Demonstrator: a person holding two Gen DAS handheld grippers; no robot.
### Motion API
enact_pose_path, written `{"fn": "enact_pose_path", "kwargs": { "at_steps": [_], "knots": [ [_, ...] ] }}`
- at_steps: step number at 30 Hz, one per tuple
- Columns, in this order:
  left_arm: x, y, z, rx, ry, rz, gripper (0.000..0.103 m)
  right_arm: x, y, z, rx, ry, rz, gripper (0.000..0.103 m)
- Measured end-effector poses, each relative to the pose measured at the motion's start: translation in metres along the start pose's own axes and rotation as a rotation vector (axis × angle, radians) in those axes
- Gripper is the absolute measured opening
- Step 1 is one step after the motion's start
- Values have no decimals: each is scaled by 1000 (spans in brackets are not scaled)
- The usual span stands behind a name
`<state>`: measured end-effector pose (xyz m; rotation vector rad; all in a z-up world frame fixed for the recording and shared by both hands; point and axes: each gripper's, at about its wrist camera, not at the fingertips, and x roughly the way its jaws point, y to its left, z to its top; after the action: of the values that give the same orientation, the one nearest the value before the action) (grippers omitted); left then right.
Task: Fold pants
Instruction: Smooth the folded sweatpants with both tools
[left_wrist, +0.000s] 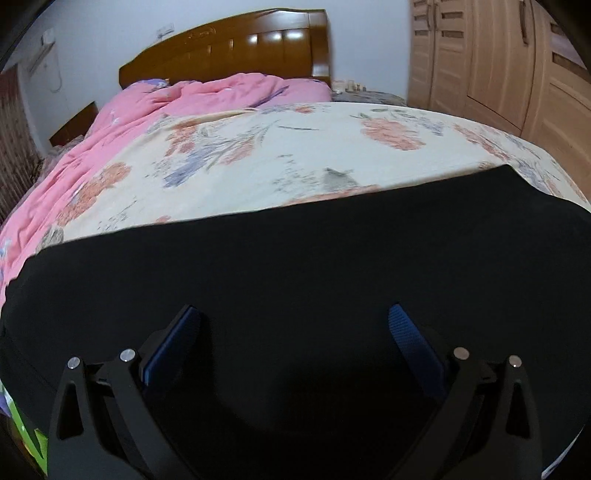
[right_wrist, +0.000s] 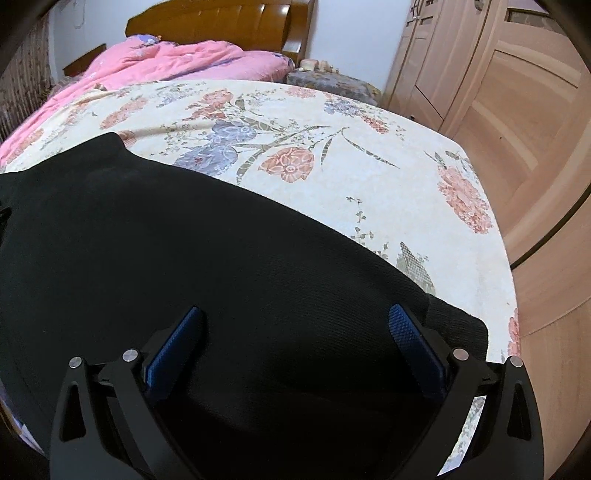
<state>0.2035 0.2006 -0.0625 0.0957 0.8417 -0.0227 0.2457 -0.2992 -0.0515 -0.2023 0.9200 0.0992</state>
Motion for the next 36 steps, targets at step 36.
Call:
{"fn": "enact_pose_path", "kwargs": {
  "at_steps": [36],
  "knots": [
    [-29,33,0,-128,-33,-100,101,-55,211,21,-288,-90,260,98]
  ]
}}
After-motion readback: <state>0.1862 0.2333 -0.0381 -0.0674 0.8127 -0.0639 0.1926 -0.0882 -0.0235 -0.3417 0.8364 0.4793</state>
